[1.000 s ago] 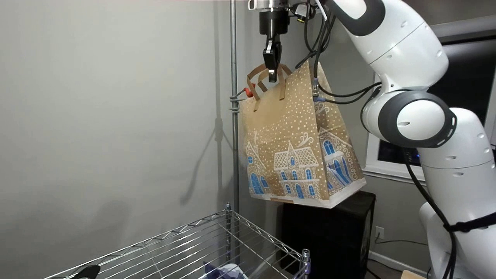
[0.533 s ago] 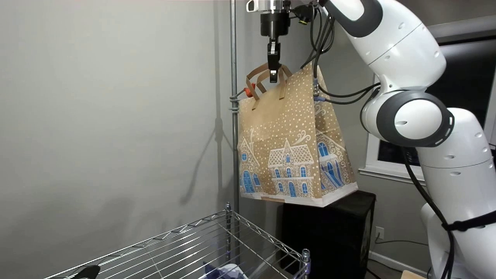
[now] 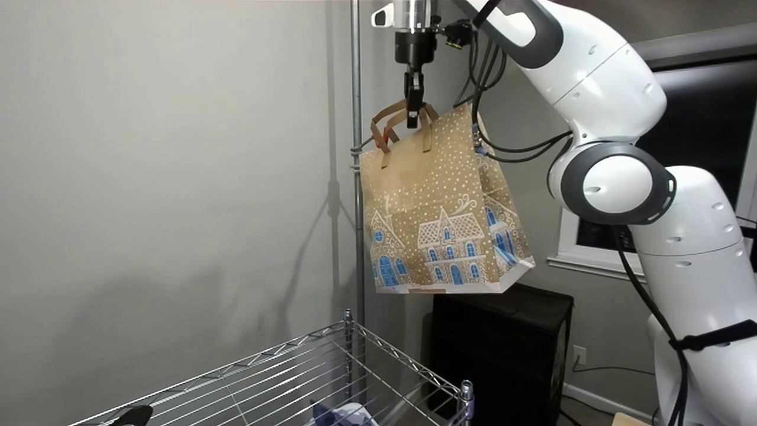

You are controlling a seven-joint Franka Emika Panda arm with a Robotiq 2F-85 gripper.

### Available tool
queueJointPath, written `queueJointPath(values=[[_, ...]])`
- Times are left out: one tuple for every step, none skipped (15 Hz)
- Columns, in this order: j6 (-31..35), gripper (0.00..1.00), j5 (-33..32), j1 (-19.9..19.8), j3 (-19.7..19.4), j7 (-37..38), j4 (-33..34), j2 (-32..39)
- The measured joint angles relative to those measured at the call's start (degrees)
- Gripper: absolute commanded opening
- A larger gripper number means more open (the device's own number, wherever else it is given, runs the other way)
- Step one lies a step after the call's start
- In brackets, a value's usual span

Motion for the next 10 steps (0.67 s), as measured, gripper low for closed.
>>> queueJointPath(values=[[1.5, 0.01, 0.0, -0.7, 0.0, -1.0, 0.0, 0.5], [2.9, 0.01, 0.0, -1.3, 0.0, -2.0, 0.0, 0.9], [4.1, 0.01, 0.0, -2.0, 0.0, -3.1, 0.0, 1.3], [4.8, 0.01, 0.2, -2.8, 0.0, -4.4, 0.1, 1.5], [5.4, 0.01, 0.4, -3.7, 0.1, -5.9, 0.1, 1.6], [5.7, 0.01, 0.5, -4.7, 0.1, -7.6, 0.3, 1.5], [6.2, 0.01, 0.6, -5.8, 0.1, -9.4, 0.3, 1.2], [6.4, 0.01, 0.6, -7.1, 0.1, -11.5, 0.4, 0.7], [6.4, 0.01, 0.7, -8.6, 0.1, -13.7, 0.5, -0.2], [6.4, 0.01, 1.3, -10.3, 0.1, -15.8, 0.6, -1.2]])
